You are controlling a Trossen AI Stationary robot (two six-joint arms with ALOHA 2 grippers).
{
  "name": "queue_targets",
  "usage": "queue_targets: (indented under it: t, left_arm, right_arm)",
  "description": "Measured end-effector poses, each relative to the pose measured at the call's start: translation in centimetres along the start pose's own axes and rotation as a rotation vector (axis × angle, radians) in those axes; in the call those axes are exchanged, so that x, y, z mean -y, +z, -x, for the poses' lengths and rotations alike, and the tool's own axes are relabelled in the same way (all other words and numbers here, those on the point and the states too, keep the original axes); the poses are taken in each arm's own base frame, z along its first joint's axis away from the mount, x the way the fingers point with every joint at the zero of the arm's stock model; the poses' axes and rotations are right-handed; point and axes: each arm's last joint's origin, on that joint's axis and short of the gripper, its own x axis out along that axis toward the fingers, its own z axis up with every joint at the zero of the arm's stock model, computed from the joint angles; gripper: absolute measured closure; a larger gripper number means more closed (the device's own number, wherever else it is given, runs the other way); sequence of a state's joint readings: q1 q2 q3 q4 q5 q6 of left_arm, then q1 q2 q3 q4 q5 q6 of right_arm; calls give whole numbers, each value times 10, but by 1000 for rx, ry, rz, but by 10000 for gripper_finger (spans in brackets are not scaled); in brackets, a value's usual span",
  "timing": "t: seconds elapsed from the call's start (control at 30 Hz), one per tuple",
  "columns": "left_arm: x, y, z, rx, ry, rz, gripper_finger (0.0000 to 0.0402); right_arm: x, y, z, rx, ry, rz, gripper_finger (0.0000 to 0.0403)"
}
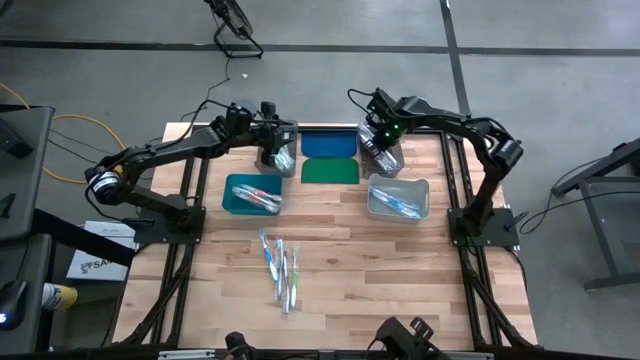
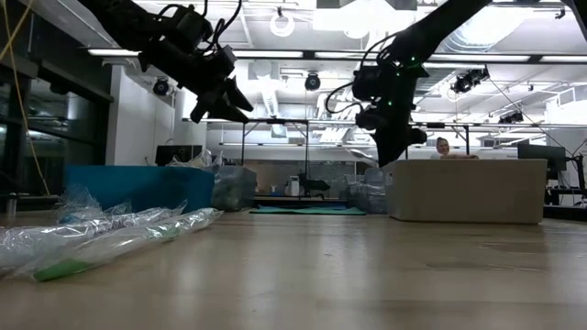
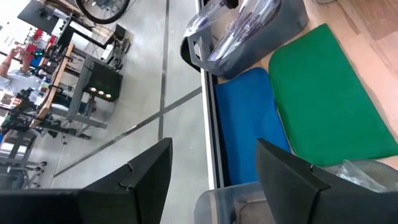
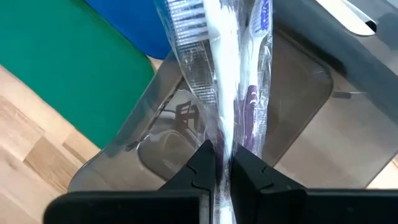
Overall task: Pick & Place Toothbrushes
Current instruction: Put the violet toothbrush into the right black bin, then put the blue toothbrush into the grey bin
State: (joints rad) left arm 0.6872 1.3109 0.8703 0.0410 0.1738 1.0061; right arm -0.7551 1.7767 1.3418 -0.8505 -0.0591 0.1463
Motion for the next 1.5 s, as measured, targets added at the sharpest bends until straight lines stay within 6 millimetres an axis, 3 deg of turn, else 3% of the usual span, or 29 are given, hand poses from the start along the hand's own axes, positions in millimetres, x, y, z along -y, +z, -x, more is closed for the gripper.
queue_targets:
  t: [0.27,0.6,0.8,1.03,1.2,1.5]
  left_arm:
    - [0,0,0,2,1,-8,183]
    - [1,-1,0,-4,-16,13,183]
    - [1,2,3,50,-37,33,183]
    - [0,7,18,54,-61,97,183]
    - [10,10,39,2,-170,185,184]
    - [62,37,66,-58,-545,102,184]
  right_arm:
    - [0,1,0,6,-3,17,372]
    - [-1,-2,3,-17,22,19,262]
    - [-1,-10,31,20,18,21,219]
    - [-5,-23,79,151,41,39,224]
    - [-19,-45,98,216,63,103,228]
    - [-53,-113,92,374,172,273,229]
